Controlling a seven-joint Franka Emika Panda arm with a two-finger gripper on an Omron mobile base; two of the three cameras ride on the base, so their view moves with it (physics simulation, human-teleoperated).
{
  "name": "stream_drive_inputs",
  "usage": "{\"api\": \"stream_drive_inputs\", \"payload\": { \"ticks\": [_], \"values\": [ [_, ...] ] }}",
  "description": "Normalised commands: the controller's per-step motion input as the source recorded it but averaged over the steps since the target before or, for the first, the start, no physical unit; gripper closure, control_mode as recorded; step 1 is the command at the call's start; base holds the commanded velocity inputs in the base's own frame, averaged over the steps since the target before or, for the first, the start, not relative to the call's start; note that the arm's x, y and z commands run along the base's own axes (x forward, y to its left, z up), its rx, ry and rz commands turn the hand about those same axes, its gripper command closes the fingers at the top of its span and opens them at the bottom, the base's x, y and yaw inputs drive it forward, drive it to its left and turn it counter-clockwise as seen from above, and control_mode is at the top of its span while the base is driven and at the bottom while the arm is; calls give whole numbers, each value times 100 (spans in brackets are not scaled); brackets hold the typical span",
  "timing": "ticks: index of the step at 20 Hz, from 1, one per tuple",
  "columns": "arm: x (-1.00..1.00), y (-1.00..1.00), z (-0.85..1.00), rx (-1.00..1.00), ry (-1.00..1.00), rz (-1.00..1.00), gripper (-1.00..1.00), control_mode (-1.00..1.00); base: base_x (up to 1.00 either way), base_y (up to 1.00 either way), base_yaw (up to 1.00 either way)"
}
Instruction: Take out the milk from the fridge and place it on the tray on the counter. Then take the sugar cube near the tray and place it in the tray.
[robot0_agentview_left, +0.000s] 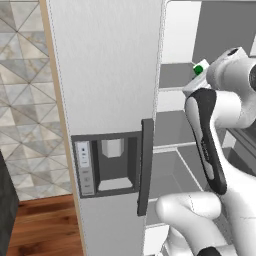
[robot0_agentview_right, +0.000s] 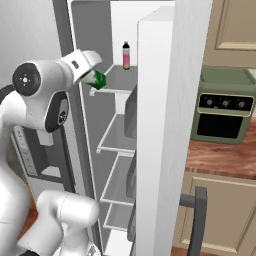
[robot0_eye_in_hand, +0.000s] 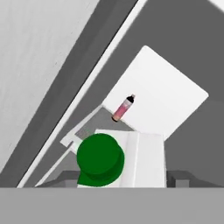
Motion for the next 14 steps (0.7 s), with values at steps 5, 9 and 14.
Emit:
{"api": "stream_drive_inputs", "payload": {
  "ticks": [5,9,14],
  "values": [
    [-100,0,16,36,8,-27,100,-100,0,0,0],
    [-94,3,0,51,5,-13,100,-100,0,0,0],
    [-37,10,-4,40,10,-6,100,-100,0,0,0]
  ]
}}
